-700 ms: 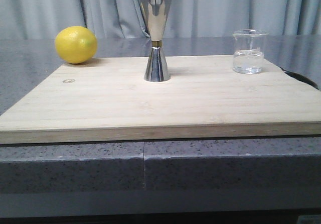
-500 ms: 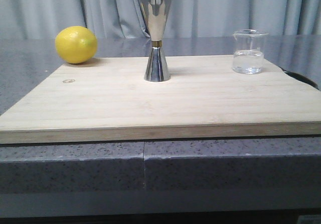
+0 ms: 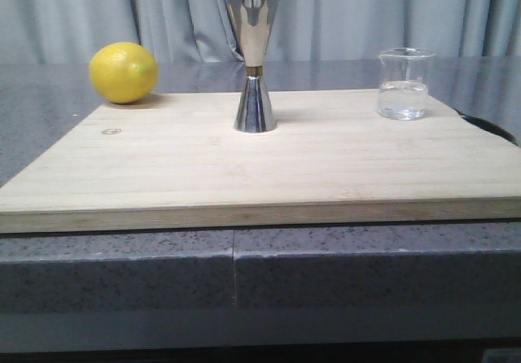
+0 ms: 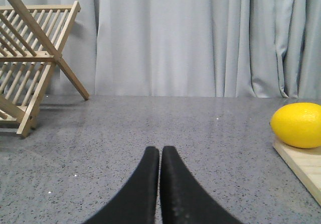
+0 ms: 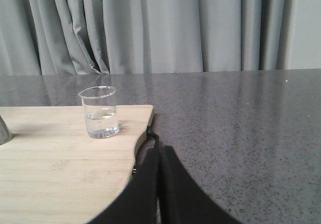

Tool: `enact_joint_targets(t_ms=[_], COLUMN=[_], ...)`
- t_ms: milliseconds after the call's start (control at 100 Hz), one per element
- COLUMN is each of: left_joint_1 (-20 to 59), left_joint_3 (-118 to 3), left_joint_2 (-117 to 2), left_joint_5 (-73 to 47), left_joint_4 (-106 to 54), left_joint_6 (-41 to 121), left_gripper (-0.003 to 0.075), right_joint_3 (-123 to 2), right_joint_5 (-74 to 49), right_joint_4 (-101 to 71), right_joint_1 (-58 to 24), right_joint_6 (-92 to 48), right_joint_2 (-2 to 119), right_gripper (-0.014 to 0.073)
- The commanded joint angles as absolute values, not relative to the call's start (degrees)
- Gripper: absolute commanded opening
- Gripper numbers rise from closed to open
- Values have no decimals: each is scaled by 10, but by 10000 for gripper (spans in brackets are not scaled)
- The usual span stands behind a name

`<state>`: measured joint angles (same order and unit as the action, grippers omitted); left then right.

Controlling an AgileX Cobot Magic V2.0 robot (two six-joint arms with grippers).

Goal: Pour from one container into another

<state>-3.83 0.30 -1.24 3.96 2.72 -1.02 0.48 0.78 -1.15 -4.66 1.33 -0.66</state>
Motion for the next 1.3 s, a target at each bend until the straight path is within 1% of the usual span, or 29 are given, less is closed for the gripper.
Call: enact_joint_targets(t_ms=[0, 500, 680, 800, 1040, 1160, 1290], left_joint_1=[-37, -37, -37, -37, -37, -37, -37], left_joint_3=[14, 13, -19, -81, -222, -273, -304], left_joint_2=[-19, -19, -19, -23, -77, -115, -149], left_joint_5=[81, 92, 108, 56, -107, -131, -131], left_joint_4=[23, 23, 12, 12, -5, -25, -26], left_joint_6=[-12, -12, -17, -17, -17, -17, -13], left_gripper=[-21, -21, -21, -21, -21, -21, -21], right_joint_3=[21, 19, -28, -85, -203, -249, -293], right_joint_5=[50, 67, 6, -81, -181, -203, -214], right_joint_4=[-11, -14, -16, -16, 0, 0, 0], right_joint_1=[-47, -47, -47, -47, -47, -47, -47], right_joint_6=[9, 9, 9, 9, 9, 9, 9], right_joint_2=[-12, -12, -12, -12, -12, 0, 47], right_gripper=[-65, -65, -65, -65, -65, -65, -65])
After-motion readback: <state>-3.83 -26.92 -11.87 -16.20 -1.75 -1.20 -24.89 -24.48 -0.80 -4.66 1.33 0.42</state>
